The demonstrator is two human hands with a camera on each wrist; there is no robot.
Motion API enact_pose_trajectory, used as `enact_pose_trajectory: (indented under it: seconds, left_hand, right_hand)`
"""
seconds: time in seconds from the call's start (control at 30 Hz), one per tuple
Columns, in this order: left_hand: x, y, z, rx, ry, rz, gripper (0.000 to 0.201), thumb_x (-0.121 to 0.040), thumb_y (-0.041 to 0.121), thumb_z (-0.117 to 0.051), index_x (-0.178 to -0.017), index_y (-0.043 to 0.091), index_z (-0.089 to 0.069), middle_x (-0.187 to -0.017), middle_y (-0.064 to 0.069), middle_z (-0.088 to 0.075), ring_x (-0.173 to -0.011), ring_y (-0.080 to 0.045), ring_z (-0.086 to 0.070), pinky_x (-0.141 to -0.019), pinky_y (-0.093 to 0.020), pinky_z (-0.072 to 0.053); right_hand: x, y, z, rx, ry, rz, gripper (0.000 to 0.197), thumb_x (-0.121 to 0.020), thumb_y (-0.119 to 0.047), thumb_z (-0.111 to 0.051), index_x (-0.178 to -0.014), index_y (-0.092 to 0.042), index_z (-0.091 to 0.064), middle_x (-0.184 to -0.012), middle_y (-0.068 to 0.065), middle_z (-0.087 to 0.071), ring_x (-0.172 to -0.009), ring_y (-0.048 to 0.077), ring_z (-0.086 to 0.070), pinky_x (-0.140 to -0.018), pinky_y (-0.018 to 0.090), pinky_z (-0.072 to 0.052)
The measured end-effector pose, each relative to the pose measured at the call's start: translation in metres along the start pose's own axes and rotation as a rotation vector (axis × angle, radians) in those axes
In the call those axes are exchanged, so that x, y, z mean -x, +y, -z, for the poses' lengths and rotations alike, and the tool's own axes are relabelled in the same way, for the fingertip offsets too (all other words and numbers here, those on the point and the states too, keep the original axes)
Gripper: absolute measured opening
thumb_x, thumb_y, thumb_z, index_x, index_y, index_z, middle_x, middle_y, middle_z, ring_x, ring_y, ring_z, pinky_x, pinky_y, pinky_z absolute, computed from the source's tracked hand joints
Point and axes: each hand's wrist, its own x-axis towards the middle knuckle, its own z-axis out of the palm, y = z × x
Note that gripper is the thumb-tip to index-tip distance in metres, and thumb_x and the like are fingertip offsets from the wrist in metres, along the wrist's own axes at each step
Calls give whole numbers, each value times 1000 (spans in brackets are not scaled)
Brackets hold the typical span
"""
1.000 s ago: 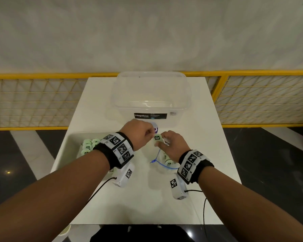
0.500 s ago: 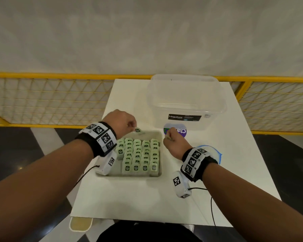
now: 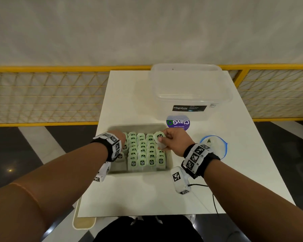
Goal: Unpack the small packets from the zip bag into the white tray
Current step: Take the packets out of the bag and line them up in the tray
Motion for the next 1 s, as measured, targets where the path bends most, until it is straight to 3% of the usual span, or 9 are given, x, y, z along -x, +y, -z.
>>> enact_pose_trajectory:
  seconds: [0.03, 0.1, 0.23, 0.4, 0.5, 0.6, 0.73, 0.9, 1.0]
  left_hand:
    - [1, 1, -3, 7, 10, -21, 65, -84, 26, -60, -142, 8, -38, -146, -18, -41, -123, -32, -51, -103, -43, -45]
    - [1, 1, -4, -17, 12, -37, 81, -85, 22, -57, -151, 6, -14, -157, -19, -17, -139, -34, -33, -110, -44, -37]
    - [-10, 3, 3, 61, 53, -5, 45, -78, 22, -61, -122, 13, -56, -116, -12, -64, -97, -28, -64, -86, -38, -54]
    - [-21, 1, 7, 243, 115, 32, 16, -74, 29, -65, -86, 18, -65, -86, -3, -68, -66, -22, -60, -71, -34, -57]
    - [7, 5, 36, 470, 317, -21, 24, -89, 40, -56, -88, 20, -69, -83, 1, -68, -74, -20, -61, -70, -29, -50]
    - [35, 10, 58, 788, 503, -213, 25, -88, 49, -60, -95, 27, -69, -87, 12, -68, -71, -2, -58, -72, -23, -47]
    - [45, 15, 72, 698, 482, -328, 16, -86, 37, -66, -100, 29, -68, -93, 13, -69, -66, 0, -52, -75, -24, -46]
    - [44, 14, 80, 669, 518, -261, 12, -86, 31, -67, -97, 26, -70, -91, 11, -70, -66, 1, -51, -69, -20, -37]
    - [47, 9, 85, 663, 483, -249, 13, -84, 29, -70, -96, 25, -71, -89, 10, -70, -79, -5, -61, -74, -21, -43]
  right_hand:
    - [0, 1, -1, -34, -1, -31, 15, -91, -13, -64, -96, 1, -63, -92, 22, -70, -80, 35, -72, -71, 46, -61]
    - [2, 2, -3, -81, -3, -77, 26, -92, -15, -64, -97, 9, -57, -85, 21, -65, -68, 35, -71, -58, 38, -60]
    - [-1, 8, -9, -28, 15, -73, 24, -93, -18, -63, -78, 0, -56, -64, 9, -65, -67, 37, -70, -64, 42, -59]
    - [-5, 8, -18, -49, 5, -56, 12, -92, -9, -61, -96, 3, -63, -89, 21, -71, -78, 25, -71, -80, 38, -60]
    - [-12, 8, -23, -17, 8, -50, 18, -91, -12, -63, -98, 5, -64, -91, 21, -72, -82, 24, -72, -78, 40, -60]
    - [-19, 4, -28, -11, 1, -42, 14, -90, -15, -65, -94, -2, -67, -86, 16, -74, -82, 26, -73, -78, 43, -60]
    - [-23, -7, -33, -41, -9, -2, 13, -90, -13, -66, -92, 0, -66, -86, 17, -73, -80, 23, -73, -74, 26, -60]
    - [-30, -7, -34, 92, -10, 29, 11, -86, -19, -70, -78, -15, -65, -76, 8, -75, -73, 17, -73, -74, 27, -59]
    - [-31, -8, -32, 166, 3, 48, 8, -86, -23, -70, -81, -17, -67, -74, 3, -74, -70, 16, -72, -71, 25, -57]
